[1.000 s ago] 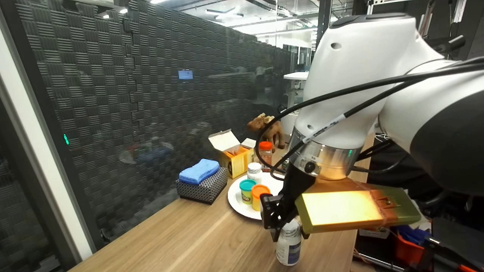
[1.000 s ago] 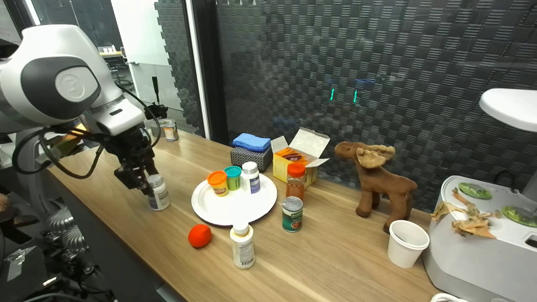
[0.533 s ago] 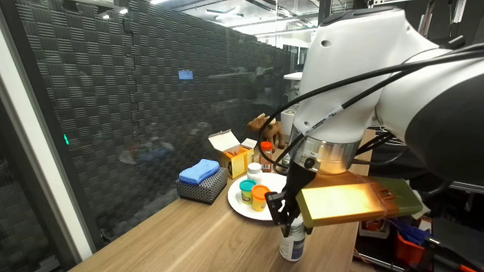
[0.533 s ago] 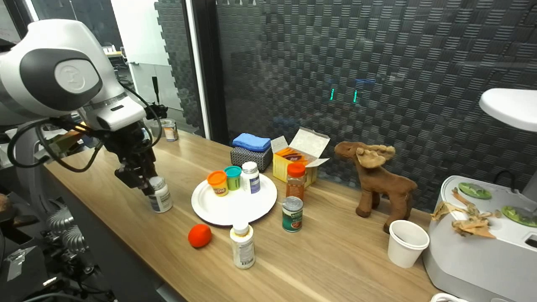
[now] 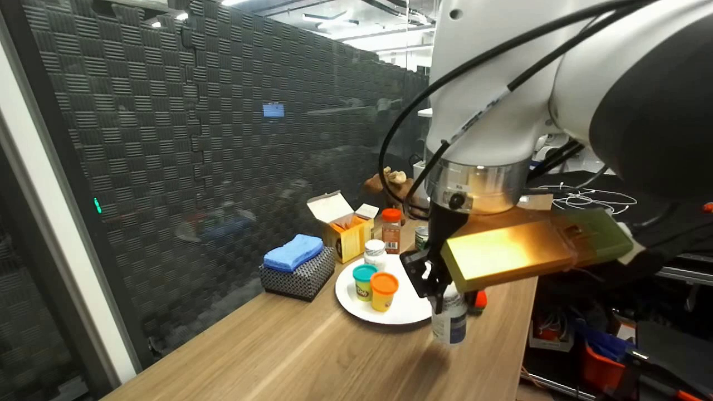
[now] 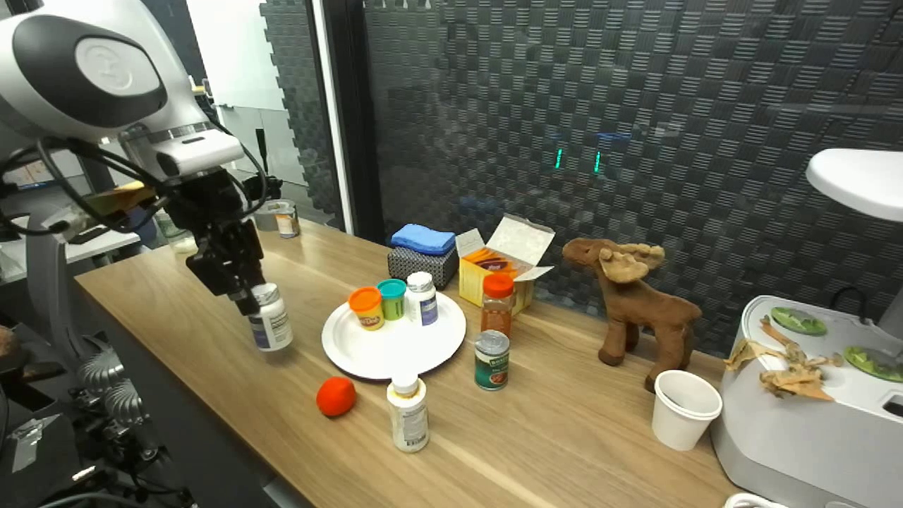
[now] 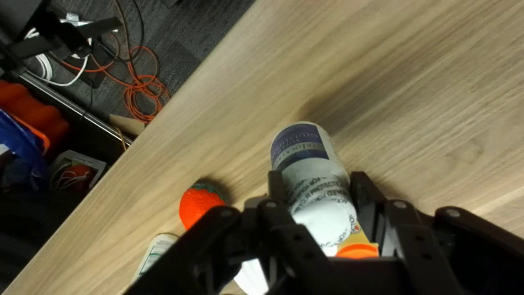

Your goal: Pick up all the smaller bottles and the orange object, and put them in the plate

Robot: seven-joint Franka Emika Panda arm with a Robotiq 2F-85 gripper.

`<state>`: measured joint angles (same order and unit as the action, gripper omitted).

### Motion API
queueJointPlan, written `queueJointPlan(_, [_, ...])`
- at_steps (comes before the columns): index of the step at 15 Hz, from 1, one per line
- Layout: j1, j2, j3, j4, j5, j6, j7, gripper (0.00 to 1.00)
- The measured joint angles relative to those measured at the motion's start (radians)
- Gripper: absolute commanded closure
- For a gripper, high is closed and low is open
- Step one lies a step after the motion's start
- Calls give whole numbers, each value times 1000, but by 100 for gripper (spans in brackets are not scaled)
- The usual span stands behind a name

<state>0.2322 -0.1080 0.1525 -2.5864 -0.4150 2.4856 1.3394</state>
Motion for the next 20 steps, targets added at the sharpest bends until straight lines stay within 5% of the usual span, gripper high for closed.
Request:
queueJointPlan(5, [-73,-25,-1,21,-30,-2,-75,81])
queueJointPlan(11, [-179,48,-38,23,-74,191,-122,81])
queueJointPlan(20, [-206,206,-73,88,-70,329,-206,81])
